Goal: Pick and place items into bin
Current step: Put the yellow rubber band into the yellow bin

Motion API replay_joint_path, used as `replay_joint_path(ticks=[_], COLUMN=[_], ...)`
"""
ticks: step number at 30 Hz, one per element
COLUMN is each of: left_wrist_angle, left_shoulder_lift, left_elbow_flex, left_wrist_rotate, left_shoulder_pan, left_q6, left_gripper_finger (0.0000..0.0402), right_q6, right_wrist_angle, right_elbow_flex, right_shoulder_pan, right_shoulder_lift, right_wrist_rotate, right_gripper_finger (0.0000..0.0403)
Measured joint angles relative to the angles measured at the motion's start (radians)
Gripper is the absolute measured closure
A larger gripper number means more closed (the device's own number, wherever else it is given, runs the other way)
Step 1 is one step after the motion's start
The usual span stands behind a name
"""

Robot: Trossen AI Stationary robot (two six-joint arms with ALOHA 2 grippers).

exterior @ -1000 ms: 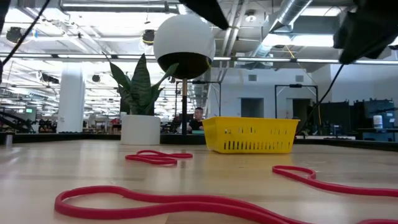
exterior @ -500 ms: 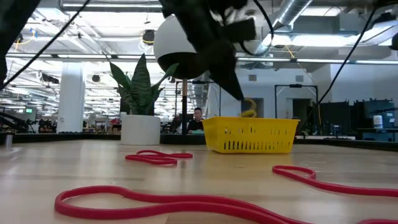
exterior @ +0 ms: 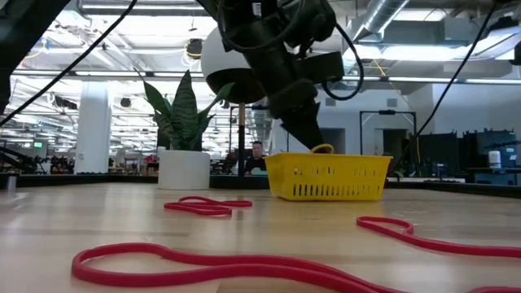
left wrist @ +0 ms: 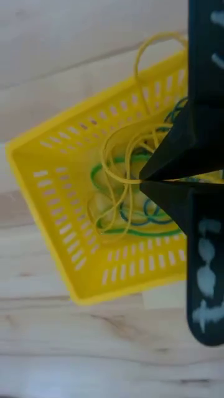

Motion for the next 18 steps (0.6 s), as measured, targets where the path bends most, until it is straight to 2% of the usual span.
replay_joint_path(ticks=[5,13,18], left_wrist_angle=[-0.012,-0.011,-0.080], left_shoulder_lift=[0.000,0.000,-0.061], left_elbow_flex=[0.000,0.000,0.000], left_wrist_rotate=[-0.061,-0.097,-0.073], left_shoulder_pan=[0.000,0.000,-0.016], left_q6=[0.000,-0.006,-0.011], left_gripper_finger=[0.0390,0.0331,0.0315], right_q6=[0.000,-0.001,-0.001], right_wrist_angle=[0.003,0.015,0.042], right_elbow_flex=[0.000,0.000,-0.005], right_shoulder_pan=[0.000,0.000,0.000], right_shoulder_lift=[0.000,0.000,0.001], right_wrist_rotate=[0.000,0.000,0.053], right_gripper_finger=[0.0337,0.0337,0.0337])
